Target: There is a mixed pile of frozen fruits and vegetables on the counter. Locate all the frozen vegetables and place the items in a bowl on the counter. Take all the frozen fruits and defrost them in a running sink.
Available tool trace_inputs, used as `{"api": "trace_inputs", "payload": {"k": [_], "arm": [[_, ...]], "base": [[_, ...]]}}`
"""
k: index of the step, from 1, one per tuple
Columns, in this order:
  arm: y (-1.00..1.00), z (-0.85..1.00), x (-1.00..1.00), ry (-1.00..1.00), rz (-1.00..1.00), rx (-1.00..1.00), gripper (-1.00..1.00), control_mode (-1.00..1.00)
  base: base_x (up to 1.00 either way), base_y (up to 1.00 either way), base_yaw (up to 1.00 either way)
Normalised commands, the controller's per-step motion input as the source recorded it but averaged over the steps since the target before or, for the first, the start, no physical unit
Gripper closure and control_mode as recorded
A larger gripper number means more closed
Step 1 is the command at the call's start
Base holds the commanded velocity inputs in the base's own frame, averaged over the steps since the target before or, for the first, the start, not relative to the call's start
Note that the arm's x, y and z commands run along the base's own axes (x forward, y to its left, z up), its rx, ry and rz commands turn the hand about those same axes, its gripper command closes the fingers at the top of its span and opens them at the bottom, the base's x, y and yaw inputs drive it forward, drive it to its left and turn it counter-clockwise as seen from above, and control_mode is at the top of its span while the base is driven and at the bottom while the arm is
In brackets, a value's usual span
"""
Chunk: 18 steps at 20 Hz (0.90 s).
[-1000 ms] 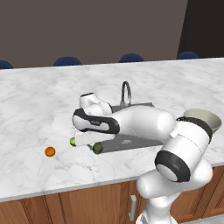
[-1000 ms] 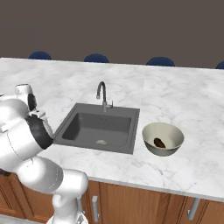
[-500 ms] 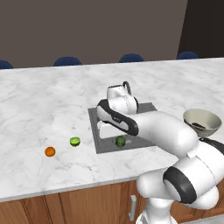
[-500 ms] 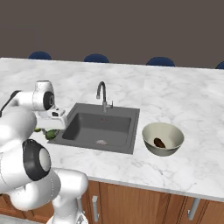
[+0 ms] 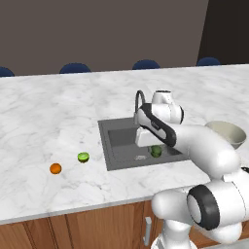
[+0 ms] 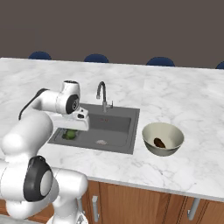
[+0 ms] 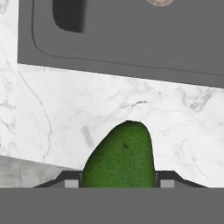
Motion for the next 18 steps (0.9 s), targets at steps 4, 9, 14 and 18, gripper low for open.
{"api": "trace_inputs", "payload": {"k": [4, 9, 14, 18], "arm": [[-0.69, 0.05, 0.3, -0.01, 0.09, 0.08, 1.0, -1.0], [-0.66, 0.0, 0.46, 0.01, 0.07, 0.01, 1.0, -1.0], [-0.81, -0.01, 0.48, 0.12, -0.06, -0.09, 1.0, -1.0], [-0.75, 0.05, 0.59, 0.1, -0.08, -0.12, 1.0, -1.0]], "base": [[0.0, 0.0, 0.0], [0.0, 0.0, 0.0], [0.0, 0.0, 0.0], [0.0, 0.0, 0.0]]}}
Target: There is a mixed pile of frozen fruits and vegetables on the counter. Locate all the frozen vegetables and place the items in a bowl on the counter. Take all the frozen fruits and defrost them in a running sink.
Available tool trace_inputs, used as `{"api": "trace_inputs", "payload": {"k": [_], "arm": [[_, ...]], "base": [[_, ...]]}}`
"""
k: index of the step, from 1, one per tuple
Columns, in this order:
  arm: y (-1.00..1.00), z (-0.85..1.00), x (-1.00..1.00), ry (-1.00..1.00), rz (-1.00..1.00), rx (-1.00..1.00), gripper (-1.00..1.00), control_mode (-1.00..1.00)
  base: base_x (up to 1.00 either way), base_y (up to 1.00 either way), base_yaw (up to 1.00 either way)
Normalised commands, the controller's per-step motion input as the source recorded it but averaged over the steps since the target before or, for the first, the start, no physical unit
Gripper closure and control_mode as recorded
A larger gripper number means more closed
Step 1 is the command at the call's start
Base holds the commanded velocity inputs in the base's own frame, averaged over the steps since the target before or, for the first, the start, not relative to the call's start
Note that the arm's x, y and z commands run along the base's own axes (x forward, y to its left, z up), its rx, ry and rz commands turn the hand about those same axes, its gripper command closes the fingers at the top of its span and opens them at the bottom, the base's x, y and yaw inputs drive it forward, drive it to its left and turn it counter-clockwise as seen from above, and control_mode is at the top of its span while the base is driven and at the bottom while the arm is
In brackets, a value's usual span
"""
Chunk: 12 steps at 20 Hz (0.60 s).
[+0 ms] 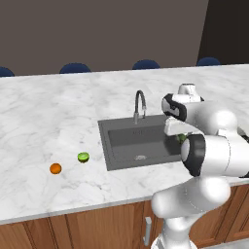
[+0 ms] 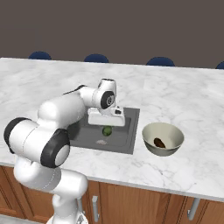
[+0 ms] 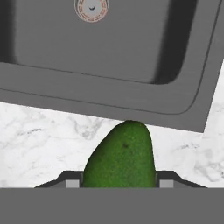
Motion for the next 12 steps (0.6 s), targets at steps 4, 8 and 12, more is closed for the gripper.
{"api": "trace_inputs", "payload": {"k": [4, 8, 12], "arm": [[-0.73, 0.22, 0.36, 0.06, -0.06, -0.05, 1.0, -1.0], [-0.7, 0.22, 0.05, 0.0, 0.0, 0.0, 1.0, -1.0], [-0.73, 0.11, 0.07, 0.0, 0.0, 0.0, 1.0, -1.0]], "base": [[0.0, 0.0, 0.0], [0.0, 0.0, 0.0], [0.0, 0.0, 0.0]]}}
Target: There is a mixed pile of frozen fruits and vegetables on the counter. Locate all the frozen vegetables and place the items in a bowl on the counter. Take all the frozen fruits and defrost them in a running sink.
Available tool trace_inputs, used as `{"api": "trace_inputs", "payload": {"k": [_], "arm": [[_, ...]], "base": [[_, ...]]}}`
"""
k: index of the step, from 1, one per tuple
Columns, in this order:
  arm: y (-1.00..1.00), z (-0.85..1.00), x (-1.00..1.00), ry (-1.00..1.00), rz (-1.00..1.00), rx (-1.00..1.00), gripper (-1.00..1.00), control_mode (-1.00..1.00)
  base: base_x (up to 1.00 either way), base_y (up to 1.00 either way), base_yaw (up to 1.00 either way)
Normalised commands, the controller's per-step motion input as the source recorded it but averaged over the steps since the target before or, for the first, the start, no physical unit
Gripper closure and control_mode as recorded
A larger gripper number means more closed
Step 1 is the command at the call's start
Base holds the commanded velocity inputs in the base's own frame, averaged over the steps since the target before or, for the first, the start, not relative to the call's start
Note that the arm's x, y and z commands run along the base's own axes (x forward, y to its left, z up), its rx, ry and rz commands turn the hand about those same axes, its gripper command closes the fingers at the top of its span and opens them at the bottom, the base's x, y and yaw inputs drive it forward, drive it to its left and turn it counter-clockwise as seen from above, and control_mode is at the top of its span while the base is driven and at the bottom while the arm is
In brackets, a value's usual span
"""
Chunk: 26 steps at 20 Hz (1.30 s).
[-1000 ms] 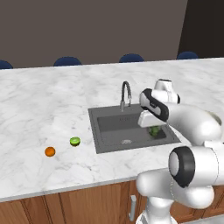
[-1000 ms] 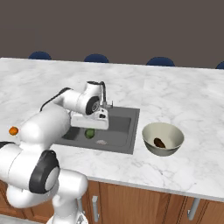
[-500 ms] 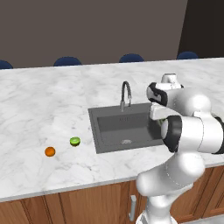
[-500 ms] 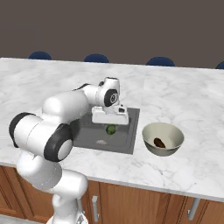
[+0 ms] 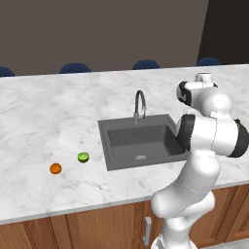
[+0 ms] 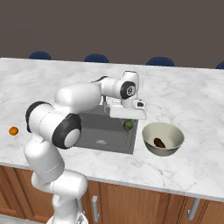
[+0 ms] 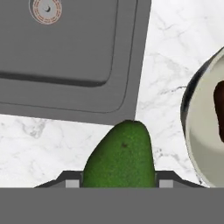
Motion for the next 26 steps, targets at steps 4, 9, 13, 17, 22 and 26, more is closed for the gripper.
{"api": "trace_inputs", "payload": {"k": [4, 9, 13, 17, 22, 26], "arm": [[-0.67, 0.11, 0.05, 0.0, 0.0, 0.0, 1.0, -1.0], [-0.65, 0.07, 0.15, 0.0, 0.01, -0.01, 1.0, -1.0], [-0.47, 0.06, 0.19, -0.03, 0.04, 0.0, 1.0, -1.0], [-0.49, -0.13, 0.12, -0.22, 0.03, 0.0, 1.0, -1.0], [-0.29, -0.26, 0.09, -0.11, 0.05, -0.03, 1.0, -1.0], [-0.09, -0.19, 0.0, 0.0, 0.06, -0.06, 1.0, -1.0]], "base": [[0.0, 0.0, 0.0], [0.0, 0.0, 0.0], [0.0, 0.0, 0.0], [0.0, 0.0, 0.0], [0.0, 0.0, 0.0], [0.0, 0.0, 0.0]]}}
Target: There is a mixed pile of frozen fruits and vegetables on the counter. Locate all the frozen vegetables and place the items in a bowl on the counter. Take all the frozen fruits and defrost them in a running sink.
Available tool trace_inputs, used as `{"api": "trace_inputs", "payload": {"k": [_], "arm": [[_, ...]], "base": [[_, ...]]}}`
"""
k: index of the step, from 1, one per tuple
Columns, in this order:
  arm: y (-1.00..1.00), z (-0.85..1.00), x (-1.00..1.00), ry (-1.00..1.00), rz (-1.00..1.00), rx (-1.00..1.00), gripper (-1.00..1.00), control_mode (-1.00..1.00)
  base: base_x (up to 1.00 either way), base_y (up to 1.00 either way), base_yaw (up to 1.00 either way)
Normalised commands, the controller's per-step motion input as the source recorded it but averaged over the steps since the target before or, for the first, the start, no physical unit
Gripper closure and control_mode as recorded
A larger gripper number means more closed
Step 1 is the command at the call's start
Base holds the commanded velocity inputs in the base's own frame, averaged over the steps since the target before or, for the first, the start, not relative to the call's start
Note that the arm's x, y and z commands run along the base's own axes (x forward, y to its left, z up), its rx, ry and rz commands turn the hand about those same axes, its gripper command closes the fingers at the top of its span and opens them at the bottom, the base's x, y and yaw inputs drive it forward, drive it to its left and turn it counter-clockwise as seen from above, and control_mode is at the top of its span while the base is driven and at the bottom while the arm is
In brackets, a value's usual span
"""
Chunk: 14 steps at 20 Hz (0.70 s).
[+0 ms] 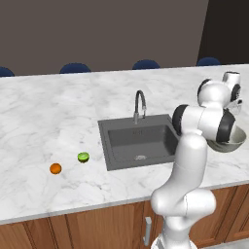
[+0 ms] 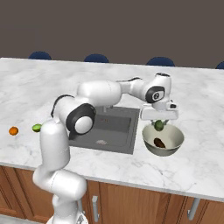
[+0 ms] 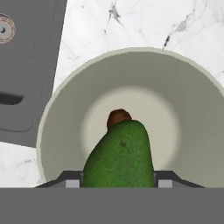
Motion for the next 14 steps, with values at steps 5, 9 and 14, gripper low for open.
{"api": "trace_inputs", "payload": {"k": [5, 9, 14], "arm": [[-0.43, -0.43, 0.1, 0.01, 0.02, 0.03, 1.0, -1.0], [-0.52, -0.46, 0.17, 0.02, 0.0, 0.04, 1.0, -1.0], [-0.03, -0.11, 0.01, 0.0, 0.01, 0.0, 1.0, -1.0]], "base": [[0.0, 0.0, 0.0], [0.0, 0.0, 0.0], [0.0, 0.0, 0.0]]}}
